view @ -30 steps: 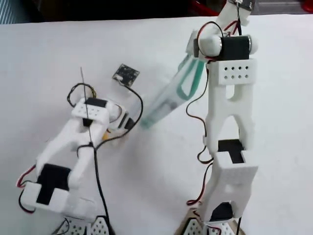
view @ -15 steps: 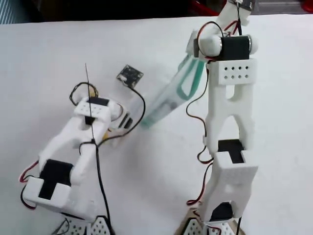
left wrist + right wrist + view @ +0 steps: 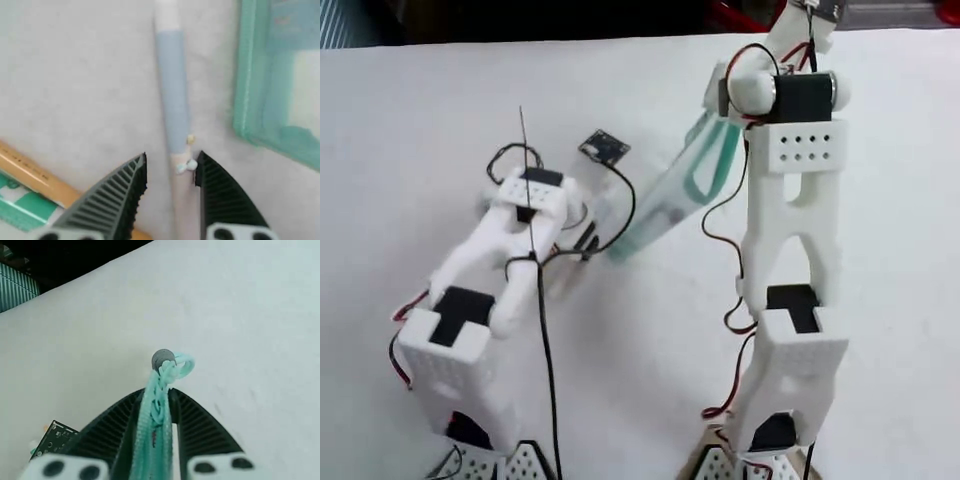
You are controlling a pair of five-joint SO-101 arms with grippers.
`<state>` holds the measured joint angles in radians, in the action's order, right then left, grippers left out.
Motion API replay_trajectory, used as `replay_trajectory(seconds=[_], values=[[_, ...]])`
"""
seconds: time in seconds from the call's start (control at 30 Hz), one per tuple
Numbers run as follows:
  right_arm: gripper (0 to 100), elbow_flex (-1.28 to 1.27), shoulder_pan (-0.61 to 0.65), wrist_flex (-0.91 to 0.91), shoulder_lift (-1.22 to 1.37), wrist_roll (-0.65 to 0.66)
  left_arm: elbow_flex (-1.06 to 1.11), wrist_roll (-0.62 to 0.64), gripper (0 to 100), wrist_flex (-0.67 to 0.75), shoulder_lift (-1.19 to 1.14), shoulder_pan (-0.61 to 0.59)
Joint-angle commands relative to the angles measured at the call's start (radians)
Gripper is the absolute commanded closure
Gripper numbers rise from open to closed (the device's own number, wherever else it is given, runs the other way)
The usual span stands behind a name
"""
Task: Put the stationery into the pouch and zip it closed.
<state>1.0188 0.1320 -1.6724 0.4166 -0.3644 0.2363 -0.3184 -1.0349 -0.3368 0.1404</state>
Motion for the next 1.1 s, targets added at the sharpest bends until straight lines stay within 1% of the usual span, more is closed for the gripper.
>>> replay_trajectory(seconds=[0.0, 0.1, 0.23, 0.43, 0.57, 0.63, 0.7, 0.83, 0.87, 0.97, 1.07], values=[[98.1, 0.008, -0.010, 0.002, -0.004, 0.002, -0.046, -0.002, 87, -0.006, 0.001, 0.010], [98.1, 0.008, -0.024, 0.004, -0.004, 0.002, -0.038, -0.008, 94, -0.008, 0.002, 0.012], [98.1, 0.008, -0.039, 0.004, -0.004, 0.002, -0.041, -0.008, 95, -0.041, 0.004, 0.024], [98.1, 0.008, -0.041, 0.004, -0.004, 0.002, -0.044, -0.002, 97, -0.054, 0.012, 0.038], [98.1, 0.006, -0.041, 0.004, -0.002, 0.002, -0.077, -0.002, 98, -0.149, 0.124, 0.036], [98.1, 0.006, -0.041, 0.004, -0.002, 0.002, -0.074, -0.009, 98, -0.166, 0.209, 0.036], [98.1, 0.006, -0.039, 0.004, -0.002, 0.002, -0.055, -0.009, 96, -0.166, 0.265, 0.041], [98.1, 0.006, -0.041, 0.004, -0.002, 0.002, -0.002, -0.005, 83, -0.152, 0.268, 0.031], [98.1, 0.006, -0.041, 0.002, -0.002, 0.002, 0.017, -0.003, 82, -0.133, 0.266, 0.018], [98.1, 0.006, -0.041, -0.007, -0.002, 0.002, 0.061, -0.008, 84, -0.049, 0.259, -0.010], [98.1, 0.006, -0.039, -0.013, -0.002, 0.002, 0.124, -0.008, 80, 0.031, 0.259, -0.015]])
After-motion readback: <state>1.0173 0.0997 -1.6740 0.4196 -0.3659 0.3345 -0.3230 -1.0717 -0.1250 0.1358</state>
